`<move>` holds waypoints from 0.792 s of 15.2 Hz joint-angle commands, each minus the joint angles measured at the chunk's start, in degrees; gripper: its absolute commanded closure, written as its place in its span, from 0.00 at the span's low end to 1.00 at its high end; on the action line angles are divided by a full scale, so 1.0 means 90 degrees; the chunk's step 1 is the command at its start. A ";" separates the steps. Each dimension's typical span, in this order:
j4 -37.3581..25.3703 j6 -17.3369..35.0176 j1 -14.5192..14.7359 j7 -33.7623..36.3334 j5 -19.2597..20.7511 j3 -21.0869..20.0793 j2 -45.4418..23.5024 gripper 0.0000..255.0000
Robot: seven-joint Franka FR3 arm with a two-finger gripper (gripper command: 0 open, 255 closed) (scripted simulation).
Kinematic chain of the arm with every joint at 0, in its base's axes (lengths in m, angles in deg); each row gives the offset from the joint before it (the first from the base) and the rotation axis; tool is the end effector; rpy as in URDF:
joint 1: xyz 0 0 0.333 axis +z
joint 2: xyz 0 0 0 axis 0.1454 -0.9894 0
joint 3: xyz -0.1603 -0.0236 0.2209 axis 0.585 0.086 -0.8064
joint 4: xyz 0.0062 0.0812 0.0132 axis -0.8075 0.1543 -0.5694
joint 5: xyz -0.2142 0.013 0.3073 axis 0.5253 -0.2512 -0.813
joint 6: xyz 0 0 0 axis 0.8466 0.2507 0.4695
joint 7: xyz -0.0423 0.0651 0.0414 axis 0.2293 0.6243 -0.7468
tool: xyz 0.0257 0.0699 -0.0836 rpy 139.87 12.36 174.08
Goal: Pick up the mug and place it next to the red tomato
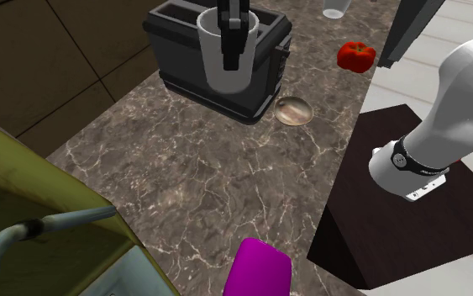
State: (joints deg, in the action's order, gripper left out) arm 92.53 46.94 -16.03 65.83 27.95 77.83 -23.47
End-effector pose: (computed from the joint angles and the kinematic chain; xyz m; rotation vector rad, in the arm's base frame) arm 0.4764 -0.1021 0.5318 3.0685 -0.3321 0.0649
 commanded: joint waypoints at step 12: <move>0.2072 -0.0277 -0.0664 -0.1275 0.0553 0.0856 0.2454 1.00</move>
State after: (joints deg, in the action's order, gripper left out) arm 109.57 47.78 -21.24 55.49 32.38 84.45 -2.67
